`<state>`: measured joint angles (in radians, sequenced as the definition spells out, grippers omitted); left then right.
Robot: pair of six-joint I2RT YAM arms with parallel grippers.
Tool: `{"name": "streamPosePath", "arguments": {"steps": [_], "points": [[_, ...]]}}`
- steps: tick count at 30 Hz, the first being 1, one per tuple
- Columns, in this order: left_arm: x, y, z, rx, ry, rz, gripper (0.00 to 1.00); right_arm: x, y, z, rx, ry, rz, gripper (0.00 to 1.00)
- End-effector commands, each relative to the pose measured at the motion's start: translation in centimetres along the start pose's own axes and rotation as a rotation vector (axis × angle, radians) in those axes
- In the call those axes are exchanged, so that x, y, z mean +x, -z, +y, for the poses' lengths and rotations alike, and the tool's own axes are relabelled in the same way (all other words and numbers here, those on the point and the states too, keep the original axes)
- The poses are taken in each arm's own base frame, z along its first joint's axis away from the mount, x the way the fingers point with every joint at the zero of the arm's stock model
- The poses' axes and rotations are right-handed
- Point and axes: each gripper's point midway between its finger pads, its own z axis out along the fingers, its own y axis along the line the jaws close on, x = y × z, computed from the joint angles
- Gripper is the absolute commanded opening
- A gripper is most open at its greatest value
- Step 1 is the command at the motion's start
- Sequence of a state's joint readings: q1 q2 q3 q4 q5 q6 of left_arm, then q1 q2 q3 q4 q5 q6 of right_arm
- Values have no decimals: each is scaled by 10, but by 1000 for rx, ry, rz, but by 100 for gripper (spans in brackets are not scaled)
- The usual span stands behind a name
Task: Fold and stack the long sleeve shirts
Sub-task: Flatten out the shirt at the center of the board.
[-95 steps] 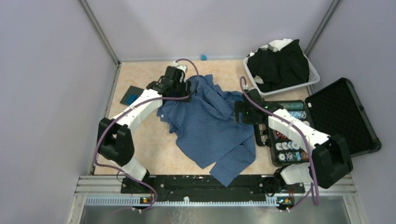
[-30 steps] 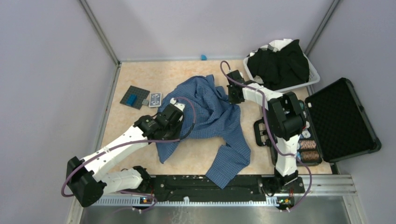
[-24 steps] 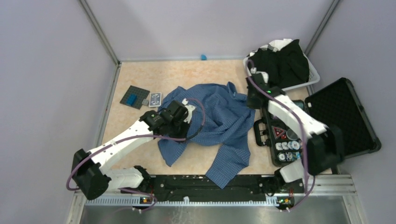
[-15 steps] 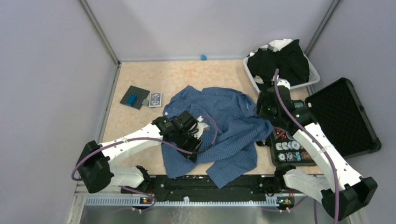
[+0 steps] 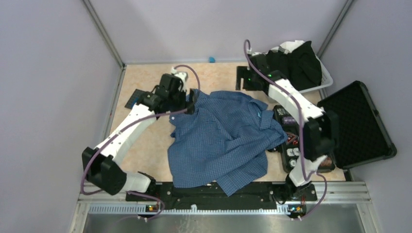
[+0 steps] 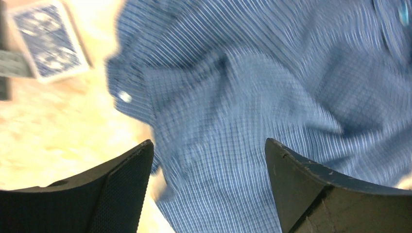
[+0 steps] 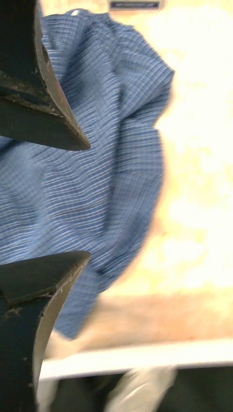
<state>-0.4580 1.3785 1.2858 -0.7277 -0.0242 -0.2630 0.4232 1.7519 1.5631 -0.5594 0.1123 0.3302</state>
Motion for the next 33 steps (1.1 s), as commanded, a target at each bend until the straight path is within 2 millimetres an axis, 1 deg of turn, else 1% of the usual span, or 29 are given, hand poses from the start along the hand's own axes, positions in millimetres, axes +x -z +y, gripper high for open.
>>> {"name": "streamPosePath", "arguments": {"steps": [1,4,6,8,10,12,14,18,20,21,23,24,25,26,27,28,30,31,33], "points": [[-41,-40,36,-86,79,-56,83,-51,-48,47,-166,109,-92,73],[-44,-73,59,-156,89,-12,80,-56,-82,63,-207,158,-82,72],[-40,-95,71,-180,120,32,78,-52,-100,73,-223,199,-67,73],[-35,-116,72,-159,146,66,77,-41,-122,78,-219,232,-41,74],[-26,-136,73,-160,161,96,77,-28,-138,82,-216,257,-10,75],[-18,-149,75,-167,175,119,77,-12,-152,85,-205,277,17,77],[-10,-157,78,-180,181,137,76,5,-165,86,-196,287,49,77],[5,-164,94,-256,173,146,76,39,-182,88,-179,308,112,77],[12,-167,99,-282,172,147,77,55,-185,91,-163,325,142,75],[19,-170,100,-284,177,158,76,61,-184,90,-141,336,151,73],[28,-175,98,-270,195,177,72,72,-181,85,-96,338,165,67],[32,-178,97,-267,198,184,69,77,-179,81,-78,327,172,62],[35,-180,96,-263,202,188,60,80,-176,76,-60,315,178,54],[37,-183,94,-250,203,190,51,83,-174,70,-40,313,186,42],[36,-185,92,-238,198,188,43,79,-169,68,-27,309,182,29],[34,-187,92,-235,192,183,27,73,-164,65,-12,302,172,16],[21,-185,91,-233,180,157,9,53,-148,62,5,272,139,0],[12,-182,90,-232,172,135,2,40,-138,62,-1,249,116,0],[-14,-171,91,-240,155,65,0,14,-116,64,-26,196,57,0]]}}
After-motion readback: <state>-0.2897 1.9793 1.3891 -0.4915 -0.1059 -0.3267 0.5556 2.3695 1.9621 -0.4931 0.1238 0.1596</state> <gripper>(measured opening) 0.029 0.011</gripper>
